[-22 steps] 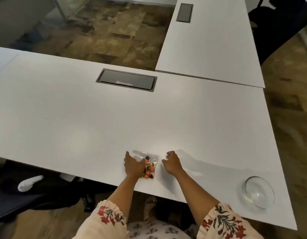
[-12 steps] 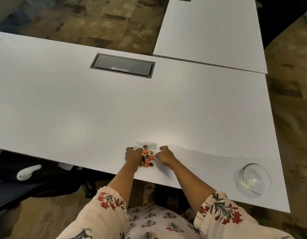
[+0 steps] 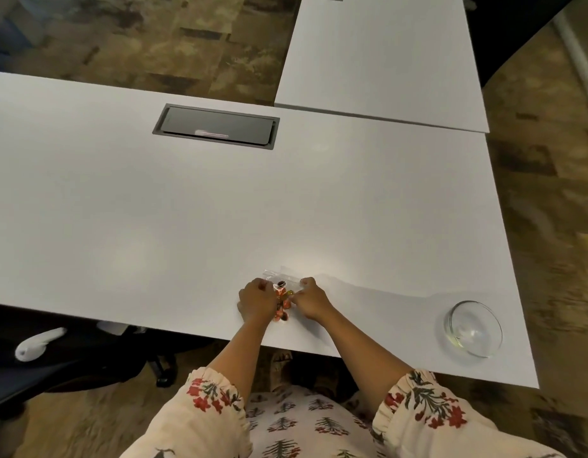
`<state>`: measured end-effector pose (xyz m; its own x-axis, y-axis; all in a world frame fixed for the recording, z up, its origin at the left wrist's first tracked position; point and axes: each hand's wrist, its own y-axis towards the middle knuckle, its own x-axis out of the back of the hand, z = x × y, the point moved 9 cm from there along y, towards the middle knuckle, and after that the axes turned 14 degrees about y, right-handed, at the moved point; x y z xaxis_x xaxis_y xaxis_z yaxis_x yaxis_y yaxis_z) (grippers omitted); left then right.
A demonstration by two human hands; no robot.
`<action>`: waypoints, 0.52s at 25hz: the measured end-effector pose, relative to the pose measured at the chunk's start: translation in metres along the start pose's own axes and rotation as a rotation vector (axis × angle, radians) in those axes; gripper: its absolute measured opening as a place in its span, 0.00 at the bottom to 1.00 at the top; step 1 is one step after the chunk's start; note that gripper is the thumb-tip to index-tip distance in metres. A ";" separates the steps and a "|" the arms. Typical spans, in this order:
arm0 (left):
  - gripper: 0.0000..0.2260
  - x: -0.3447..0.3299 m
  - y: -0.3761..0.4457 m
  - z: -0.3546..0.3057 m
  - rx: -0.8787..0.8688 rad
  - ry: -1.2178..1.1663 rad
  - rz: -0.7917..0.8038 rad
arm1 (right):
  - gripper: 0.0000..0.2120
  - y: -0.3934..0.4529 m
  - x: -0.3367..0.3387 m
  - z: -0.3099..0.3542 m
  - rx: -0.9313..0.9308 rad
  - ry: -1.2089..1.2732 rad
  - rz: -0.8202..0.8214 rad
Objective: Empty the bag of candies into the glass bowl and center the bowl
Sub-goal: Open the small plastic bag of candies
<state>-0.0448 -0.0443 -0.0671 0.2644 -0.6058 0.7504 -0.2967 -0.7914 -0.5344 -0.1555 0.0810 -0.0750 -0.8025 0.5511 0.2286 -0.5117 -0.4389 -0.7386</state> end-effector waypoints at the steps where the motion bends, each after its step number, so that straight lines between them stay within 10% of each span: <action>1: 0.10 -0.001 -0.002 -0.007 -0.053 -0.048 0.006 | 0.30 -0.003 0.006 0.004 0.067 -0.071 -0.043; 13: 0.10 0.018 -0.025 -0.067 -0.379 -0.154 -0.102 | 0.09 -0.040 0.084 0.044 0.549 -0.090 -0.290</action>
<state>-0.0937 -0.0300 -0.0139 0.4354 -0.5539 0.7097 -0.5713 -0.7792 -0.2578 -0.2159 0.1132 0.0017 -0.6181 0.6509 0.4408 -0.7761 -0.5943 -0.2107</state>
